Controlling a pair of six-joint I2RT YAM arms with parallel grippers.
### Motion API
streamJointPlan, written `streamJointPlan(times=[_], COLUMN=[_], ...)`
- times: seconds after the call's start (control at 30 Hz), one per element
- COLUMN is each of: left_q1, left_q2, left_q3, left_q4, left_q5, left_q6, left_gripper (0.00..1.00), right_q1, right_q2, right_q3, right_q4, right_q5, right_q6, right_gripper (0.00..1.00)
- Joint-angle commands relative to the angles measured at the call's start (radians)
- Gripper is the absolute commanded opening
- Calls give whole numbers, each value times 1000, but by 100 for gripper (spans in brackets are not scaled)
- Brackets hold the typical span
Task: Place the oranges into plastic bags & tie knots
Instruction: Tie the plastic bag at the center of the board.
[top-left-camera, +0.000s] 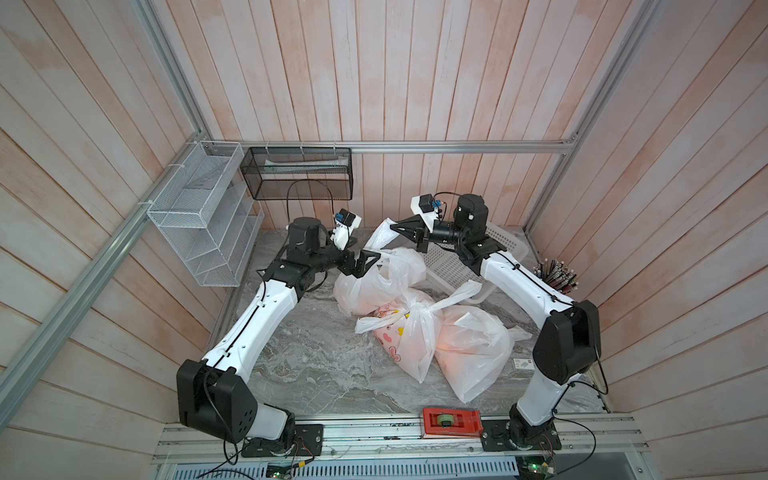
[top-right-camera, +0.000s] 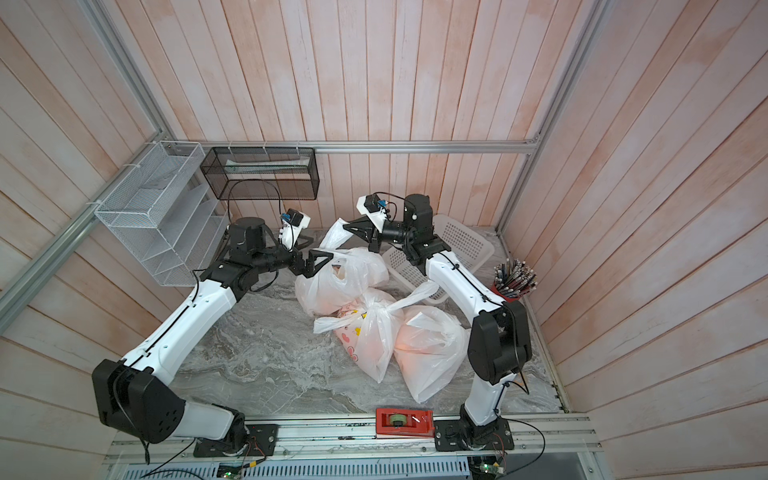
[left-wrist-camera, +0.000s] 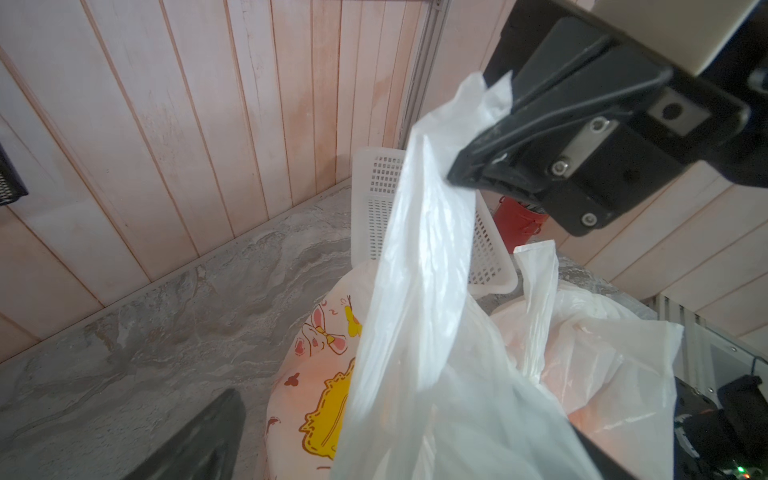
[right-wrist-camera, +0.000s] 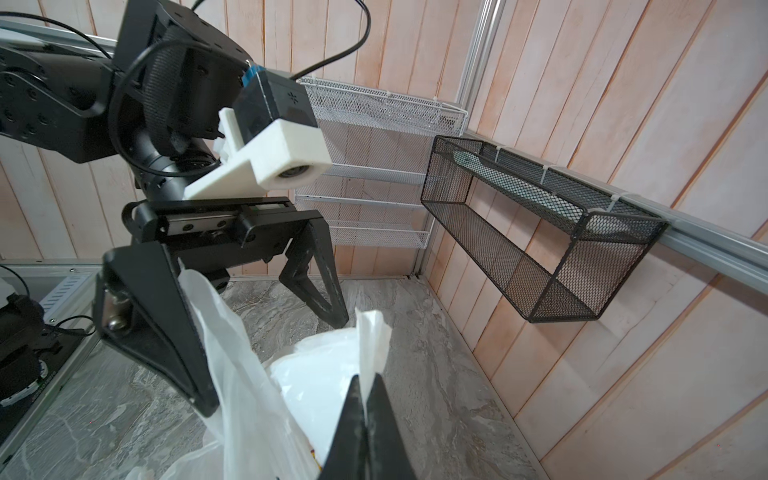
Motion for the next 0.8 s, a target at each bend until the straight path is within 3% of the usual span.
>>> streamJointPlan(times=[0.0,0.17,0.27,0.43,0.6,0.77], left_q1=[3,10,14,23,25,28], left_q2=[32,74,96,103,104,88], left_q3=[0,24,40,45,42,15], left_q4=[29,33,32,55,71,136], left_q5=[131,172,185,214,207,164], left_q6=[70,90,91,78,61,8], left_gripper=[98,89,77,43,16,10], right_q1=[6,6,4,4,-1,-1], right_q2=[-6,-15,-26,-43,-69,-98], right_q3=[37,41,38,27,-3,-29], right_q4=[13,18,17,-4,14,-24], right_q5=[-27,-35,-33,-21,-20,-39], right_q6=[21,23,20,-8,-11,-63], right_gripper=[0,0,0,0,0,0])
